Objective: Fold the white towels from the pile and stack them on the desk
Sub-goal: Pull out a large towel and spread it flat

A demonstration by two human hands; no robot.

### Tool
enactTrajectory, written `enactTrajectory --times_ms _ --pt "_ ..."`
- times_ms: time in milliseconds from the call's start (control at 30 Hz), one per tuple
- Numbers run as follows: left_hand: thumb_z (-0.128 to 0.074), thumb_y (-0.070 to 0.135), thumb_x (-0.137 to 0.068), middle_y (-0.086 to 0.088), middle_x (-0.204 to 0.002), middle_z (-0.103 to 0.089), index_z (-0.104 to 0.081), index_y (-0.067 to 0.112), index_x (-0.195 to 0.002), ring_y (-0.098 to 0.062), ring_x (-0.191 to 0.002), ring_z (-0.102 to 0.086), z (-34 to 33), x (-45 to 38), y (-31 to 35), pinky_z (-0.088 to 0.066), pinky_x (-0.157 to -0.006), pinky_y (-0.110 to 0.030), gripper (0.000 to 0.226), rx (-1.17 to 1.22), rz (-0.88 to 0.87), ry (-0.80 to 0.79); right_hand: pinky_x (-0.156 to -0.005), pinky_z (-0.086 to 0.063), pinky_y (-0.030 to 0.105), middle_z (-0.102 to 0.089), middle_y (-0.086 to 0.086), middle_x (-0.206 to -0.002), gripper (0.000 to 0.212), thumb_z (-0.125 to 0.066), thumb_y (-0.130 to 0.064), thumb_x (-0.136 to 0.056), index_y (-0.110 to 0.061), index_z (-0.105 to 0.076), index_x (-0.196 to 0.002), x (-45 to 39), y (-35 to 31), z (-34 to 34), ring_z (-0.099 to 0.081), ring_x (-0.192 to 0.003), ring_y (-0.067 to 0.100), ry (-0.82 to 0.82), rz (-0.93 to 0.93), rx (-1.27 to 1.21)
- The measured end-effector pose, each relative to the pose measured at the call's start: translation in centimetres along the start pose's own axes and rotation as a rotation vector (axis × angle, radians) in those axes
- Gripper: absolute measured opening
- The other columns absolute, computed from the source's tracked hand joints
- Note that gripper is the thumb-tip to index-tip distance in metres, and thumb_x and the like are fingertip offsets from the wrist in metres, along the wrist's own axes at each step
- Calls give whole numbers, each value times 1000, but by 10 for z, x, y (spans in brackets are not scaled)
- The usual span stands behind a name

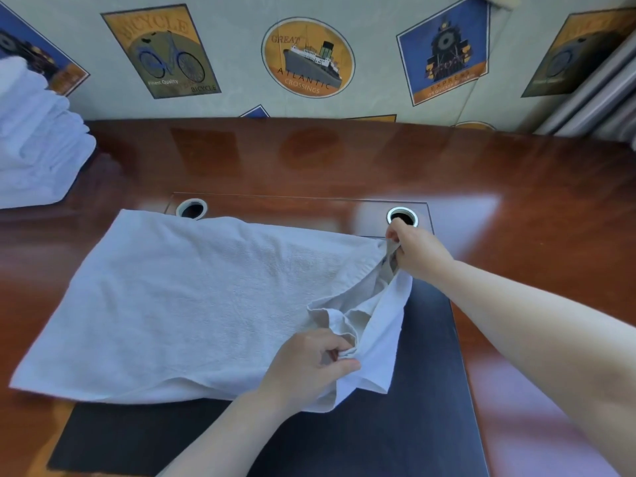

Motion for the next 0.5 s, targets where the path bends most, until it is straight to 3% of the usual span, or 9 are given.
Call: enactTrajectory --times_ms 67,133,233,333,433,500 --pt "-77 35 -80 17 -74 -59 -68 26 -79 -6 -78 -56 2 1 -2 -41 -75 -21 13 28 14 7 -68 -52 40 -51 -6 -113 48 -47 -1 -86 -25 -42 -127 -2 2 -1 -60 -86 30 -62 33 49" --pt "-77 35 -80 19 -76 -61 -70 27 -78 -4 -80 -58 4 2 -4 -42 -76 -20 11 38 22 2 -60 -44 31 -54 -6 -113 40 -55 -10 -86 -25 -49 -123 -5 4 -1 -61 -89 28 -110 73 151" --pt "-77 36 -80 23 -75 -60 -68 30 -74 -2 -80 -57 2 3 -4 -39 -72 -13 12 24 20 -15 -56 -32 27 -56 -3 -96 17 -61 -19 -85 -20 -54 -100 -8 2 -2 -59 -86 27 -104 106 215" --pt "-77 36 -79 13 -76 -61 -65 31 -72 -8 -79 -57 1 4 -5 -40 -73 -19 15 45 36 -13 -49 -25 27 -53 -1 -77 18 -59 -19 -83 -19 -42 -84 -7 -1 -4 -52 -69 26 -76 113 147" --pt "-80 32 -78 3 -82 -65 -70 23 -77 -13 -87 -61 4 5 -7 -44 -80 -27 13 122 66 22 -50 -28 28 -51 2 -76 17 -55 -12 -88 -21 -40 -89 -3 1 -2 -47 -64 25 -63 127 118" --pt "-82 30 -76 4 -82 -68 -74 24 -78 -12 -84 -63 10 7 -9 -44 -77 -22 10 190 94 87 -52 -32 28 -48 -2 -80 24 -56 -9 -87 -23 -45 -102 -2 3 -1 -43 -59 19 -87 131 142"
Point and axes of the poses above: each hand's wrist, its own x-axis away from the middle knuckle, its own z-axis out of the back of the hand, y = z × x, the point moved 3 cm from there along -x, towards the middle knuckle
